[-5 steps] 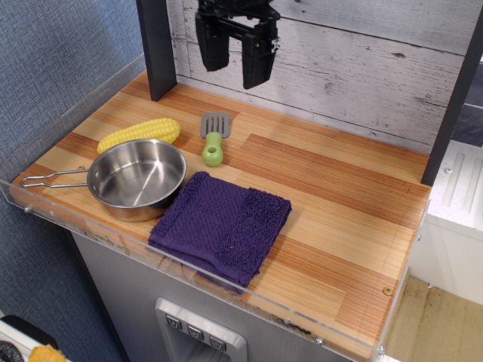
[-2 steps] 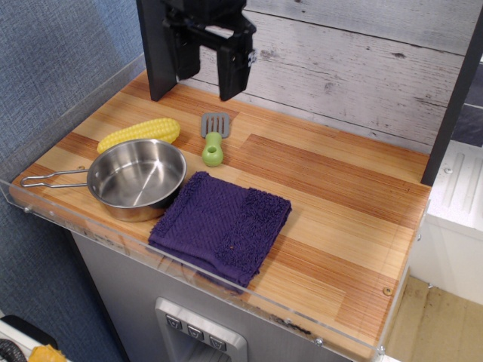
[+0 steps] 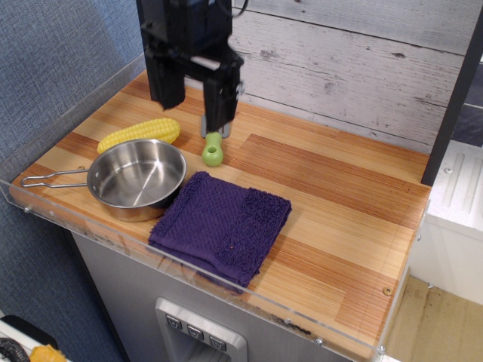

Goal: Move the purple cloth to the table's lower right corner.

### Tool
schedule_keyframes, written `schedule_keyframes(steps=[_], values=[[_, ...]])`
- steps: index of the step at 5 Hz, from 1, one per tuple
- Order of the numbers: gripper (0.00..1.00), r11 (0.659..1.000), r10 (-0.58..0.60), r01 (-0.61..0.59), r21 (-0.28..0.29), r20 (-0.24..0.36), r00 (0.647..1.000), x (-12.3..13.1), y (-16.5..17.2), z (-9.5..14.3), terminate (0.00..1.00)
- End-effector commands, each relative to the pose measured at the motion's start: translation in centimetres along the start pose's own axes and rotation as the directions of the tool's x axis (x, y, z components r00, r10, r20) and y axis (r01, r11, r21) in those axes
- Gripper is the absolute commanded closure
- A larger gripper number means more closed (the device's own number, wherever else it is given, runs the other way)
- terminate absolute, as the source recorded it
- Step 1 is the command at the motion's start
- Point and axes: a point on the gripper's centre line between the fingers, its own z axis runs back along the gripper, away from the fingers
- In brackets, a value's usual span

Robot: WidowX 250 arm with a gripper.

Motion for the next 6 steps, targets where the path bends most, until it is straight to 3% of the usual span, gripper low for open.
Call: schedule_keyframes(steps=[1, 4, 6], values=[[0.0, 0.999, -0.041, 0.041, 0.026, 0.015, 0.999, -2.4, -2.3, -1.5, 0.0], [0.0, 0.998, 0.007, -0.007, 0.059, -0.013, 1.0, -1.2, -4.2, -6.3, 0.0], [0.0, 0.998, 0.06, -0.06, 0.031, -0.023, 0.998, -0.7, -3.0, -8.4, 0.0]])
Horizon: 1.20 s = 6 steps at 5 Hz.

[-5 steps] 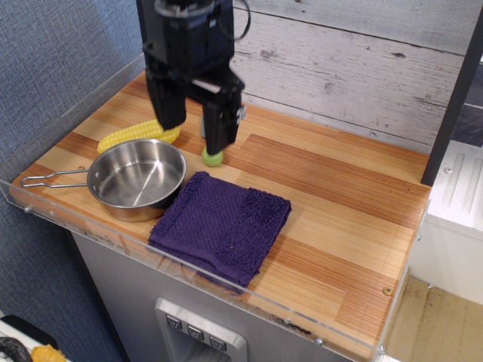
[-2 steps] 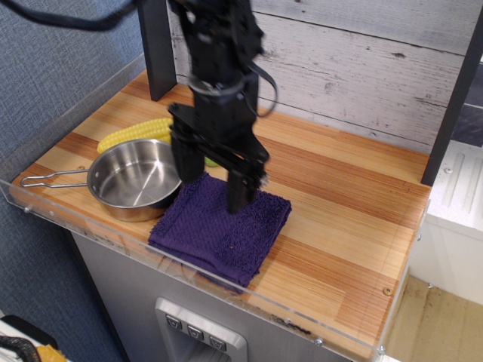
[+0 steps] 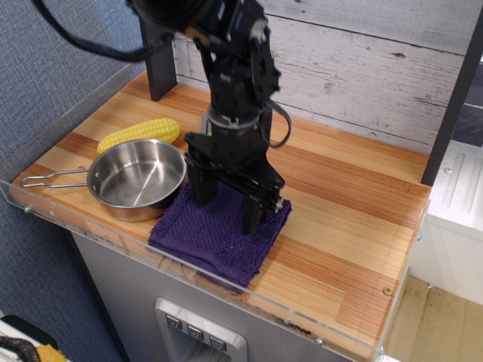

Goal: Move the purple cloth to the table's lower right corner.

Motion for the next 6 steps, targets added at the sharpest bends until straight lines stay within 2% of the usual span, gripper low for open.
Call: schedule_keyframes(steps=[1, 2, 3, 4, 5, 6], values=[[0.0, 1.0, -0.015, 0.014, 0.016, 0.015, 1.0, -0.4, 1.6, 0.6, 0.0], [0.0, 0.997, -0.061, 0.056, 0.051, 0.094, 0.994, -0.8, 1.2, 2.2, 0.0], [0.0, 0.995, 0.097, -0.102, 0.019, 0.161, 0.982, -1.5, 0.9, 2.3, 0.0], [0.0, 0.992, 0.126, -0.125, -0.019, 0.076, 0.989, -1.7, 0.3, -0.2, 0.0], [0.0, 0.992, 0.119, -0.118, -0.035, 0.026, 0.993, -1.7, -0.3, -1.4, 0.0], [0.0, 0.991, 0.125, -0.128, -0.05, -0.044, 0.991, -1.7, -0.7, -3.8, 0.0]])
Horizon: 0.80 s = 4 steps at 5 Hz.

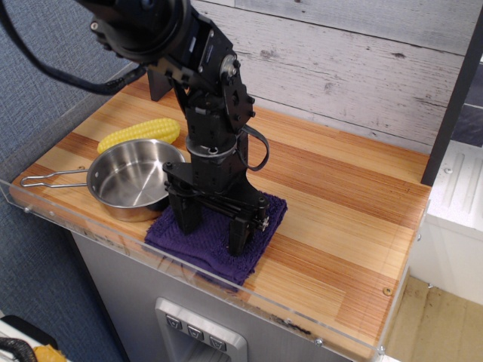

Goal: Move the purple cloth to the table's lower right corner.

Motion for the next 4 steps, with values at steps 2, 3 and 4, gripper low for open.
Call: schedule_keyframes(steps=[2, 3, 4], values=[[0.0, 0.994, -0.107, 0.105, -0.028, -0.102, 0.989, -0.8, -4.1, -3.7, 0.0], [0.0, 0.986, -0.169, 0.168, -0.016, -0.078, 0.983, -1.0, -5.7, -3.0, 0.0], [0.0, 0.988, -0.157, 0.156, -0.017, -0.056, 0.986, 0.5, -5.3, -2.2, 0.0]])
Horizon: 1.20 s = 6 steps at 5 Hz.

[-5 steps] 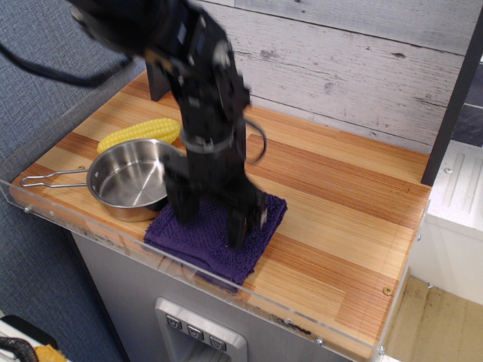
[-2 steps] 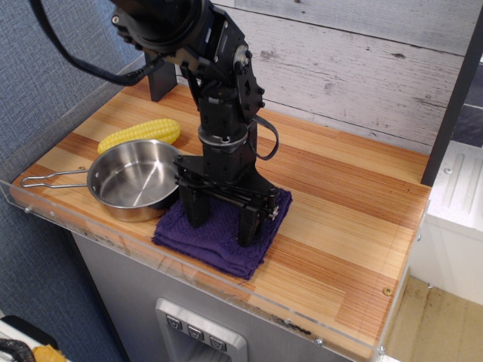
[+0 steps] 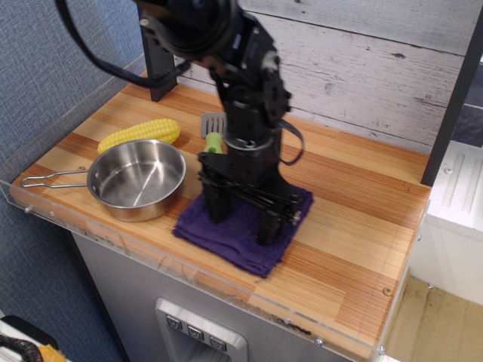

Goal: Move the purple cloth to the table's lower right corner.

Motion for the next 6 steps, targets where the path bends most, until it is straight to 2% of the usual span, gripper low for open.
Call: schedule_keyframes(steps=[1, 3, 4, 6], values=[[0.0, 1.0, -0.011, 0.01, -0.017, -0.023, 1.0, 0.9, -1.0, -0.6, 0.0], [0.0, 1.0, -0.01, 0.009, -0.021, -0.013, 1.0, 1.3, -3.0, -0.3, 0.0], [0.0, 0.998, -0.06, 0.06, -0.016, -0.025, 0.998, 0.7, -4.7, -0.7, 0.0], [0.0, 0.995, -0.1, 0.1, -0.007, -0.024, 0.995, 0.2, -6.2, -0.8, 0.0]])
